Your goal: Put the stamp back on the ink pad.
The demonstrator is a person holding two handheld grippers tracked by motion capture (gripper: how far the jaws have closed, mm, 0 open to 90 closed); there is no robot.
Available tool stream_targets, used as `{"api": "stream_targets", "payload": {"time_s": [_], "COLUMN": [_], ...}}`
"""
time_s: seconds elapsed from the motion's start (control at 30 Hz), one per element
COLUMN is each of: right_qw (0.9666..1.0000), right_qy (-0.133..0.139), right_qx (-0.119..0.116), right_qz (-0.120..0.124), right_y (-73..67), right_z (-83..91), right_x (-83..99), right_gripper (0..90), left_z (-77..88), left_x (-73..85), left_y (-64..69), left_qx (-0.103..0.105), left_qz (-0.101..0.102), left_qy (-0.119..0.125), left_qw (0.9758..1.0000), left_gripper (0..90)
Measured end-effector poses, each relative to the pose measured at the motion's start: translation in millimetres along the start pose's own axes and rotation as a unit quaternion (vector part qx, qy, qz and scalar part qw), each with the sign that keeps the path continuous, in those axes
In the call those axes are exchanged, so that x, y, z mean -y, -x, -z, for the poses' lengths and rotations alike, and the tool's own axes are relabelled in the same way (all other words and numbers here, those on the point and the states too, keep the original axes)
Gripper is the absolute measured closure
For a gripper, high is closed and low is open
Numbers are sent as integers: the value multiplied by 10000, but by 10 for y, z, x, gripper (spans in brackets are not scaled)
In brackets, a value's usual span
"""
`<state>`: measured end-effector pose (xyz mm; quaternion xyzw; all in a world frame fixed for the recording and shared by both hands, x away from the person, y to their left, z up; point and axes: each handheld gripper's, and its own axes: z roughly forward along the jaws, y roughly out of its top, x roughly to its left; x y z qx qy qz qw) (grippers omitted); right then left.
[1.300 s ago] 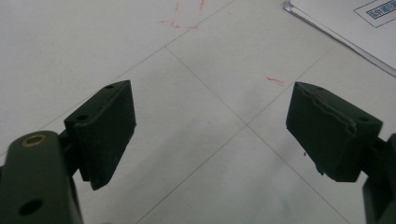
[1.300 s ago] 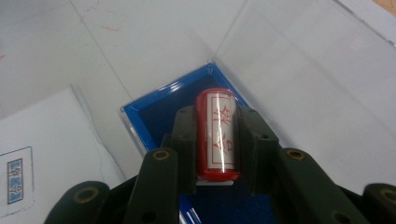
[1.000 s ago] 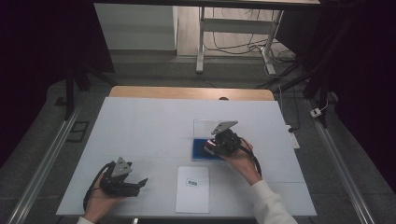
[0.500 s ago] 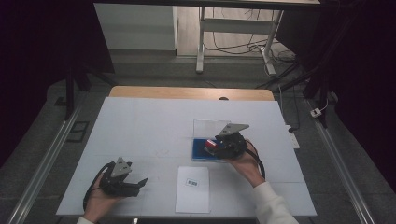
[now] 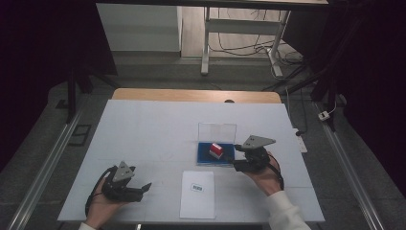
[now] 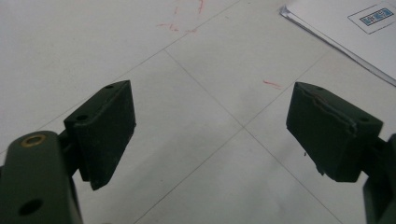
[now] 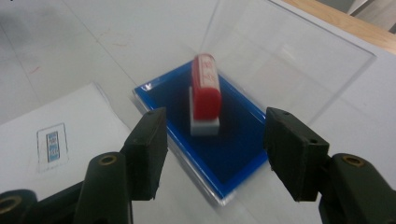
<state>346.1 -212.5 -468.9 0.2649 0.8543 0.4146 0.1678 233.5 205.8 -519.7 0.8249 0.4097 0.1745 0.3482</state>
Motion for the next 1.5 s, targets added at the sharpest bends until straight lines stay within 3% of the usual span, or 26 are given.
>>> {"api": "stream_targets", "payload": {"time_s": [0.4,0.83,1.5], "right_qw": [9992,9980,9985], "right_qy": [17,-70,-64], "right_qx": [334,412,383], "right_qz": [-195,-467,-387], "right_y": [106,140,120], "right_z": [350,591,638], "right_x": [497,951,991], "right_gripper": [397,393,393], "left_z": [1,-10,-17], "left_x": [-1,-4,-10], "left_y": [6,5,7], "left_qx": [17,11,5], "left_qz": [-22,-3,6], "left_qy": [-6,-5,-5], "left_qw": [10000,10000,10000], "left_gripper": [156,156,156]}}
